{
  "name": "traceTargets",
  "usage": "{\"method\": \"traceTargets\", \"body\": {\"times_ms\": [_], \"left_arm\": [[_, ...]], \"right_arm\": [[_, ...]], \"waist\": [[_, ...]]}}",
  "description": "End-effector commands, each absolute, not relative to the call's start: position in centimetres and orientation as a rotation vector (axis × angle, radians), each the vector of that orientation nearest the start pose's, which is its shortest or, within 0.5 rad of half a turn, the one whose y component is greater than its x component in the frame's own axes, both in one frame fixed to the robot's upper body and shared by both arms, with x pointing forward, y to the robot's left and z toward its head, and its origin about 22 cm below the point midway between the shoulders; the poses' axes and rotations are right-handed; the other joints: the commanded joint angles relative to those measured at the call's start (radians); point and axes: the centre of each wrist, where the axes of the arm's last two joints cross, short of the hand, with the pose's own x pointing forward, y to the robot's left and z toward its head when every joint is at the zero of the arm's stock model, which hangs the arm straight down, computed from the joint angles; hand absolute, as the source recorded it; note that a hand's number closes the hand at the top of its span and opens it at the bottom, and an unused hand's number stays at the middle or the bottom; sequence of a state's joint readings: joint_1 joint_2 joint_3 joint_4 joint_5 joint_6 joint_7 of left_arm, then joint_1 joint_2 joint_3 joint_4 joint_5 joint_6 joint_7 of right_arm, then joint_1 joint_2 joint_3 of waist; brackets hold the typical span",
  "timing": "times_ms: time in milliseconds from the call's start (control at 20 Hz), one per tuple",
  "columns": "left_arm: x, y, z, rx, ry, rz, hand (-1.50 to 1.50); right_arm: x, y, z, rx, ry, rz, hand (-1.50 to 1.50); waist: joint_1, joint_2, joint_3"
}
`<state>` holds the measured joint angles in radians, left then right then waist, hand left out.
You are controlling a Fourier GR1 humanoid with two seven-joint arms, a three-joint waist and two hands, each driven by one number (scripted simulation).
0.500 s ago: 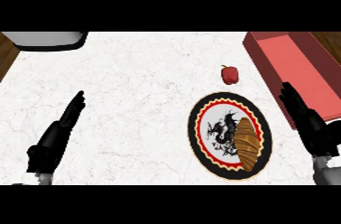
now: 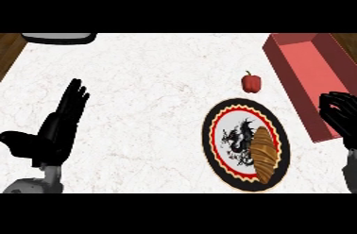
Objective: Pick the bell pepper from the plate and place it in the cardboard box
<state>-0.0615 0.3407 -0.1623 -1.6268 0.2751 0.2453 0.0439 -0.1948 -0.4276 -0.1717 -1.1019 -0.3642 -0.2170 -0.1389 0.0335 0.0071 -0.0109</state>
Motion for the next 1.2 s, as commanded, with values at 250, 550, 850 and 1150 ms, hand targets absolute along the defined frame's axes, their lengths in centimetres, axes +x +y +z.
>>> {"method": "traceTargets", "body": {"times_ms": [250,550,850,1150], "left_arm": [[27.9,24.8,6.4,0.045,-1.554,0.087,0.0],[26.9,24.9,5.1,0.05,-1.561,0.073,0.0],[26.7,25.4,5.8,0.052,-1.554,0.07,0.0],[26.6,26.2,5.8,0.042,-1.564,0.095,0.0]], "right_arm": [[30.5,-42.0,-1.3,-0.546,-1.594,-0.189,-1.5],[31.0,-45.4,3.2,-0.437,-1.351,0.268,-1.5],[35.4,-44.1,8.4,-0.273,-1.245,0.401,-1.5],[38.1,-41.3,8.8,-0.152,-1.288,0.385,-1.5]], "waist": [[0.0,0.007,0.015],[0.0,0.0,0.011],[-0.015,-0.006,0.011],[-0.02,-0.005,0.011]]}}
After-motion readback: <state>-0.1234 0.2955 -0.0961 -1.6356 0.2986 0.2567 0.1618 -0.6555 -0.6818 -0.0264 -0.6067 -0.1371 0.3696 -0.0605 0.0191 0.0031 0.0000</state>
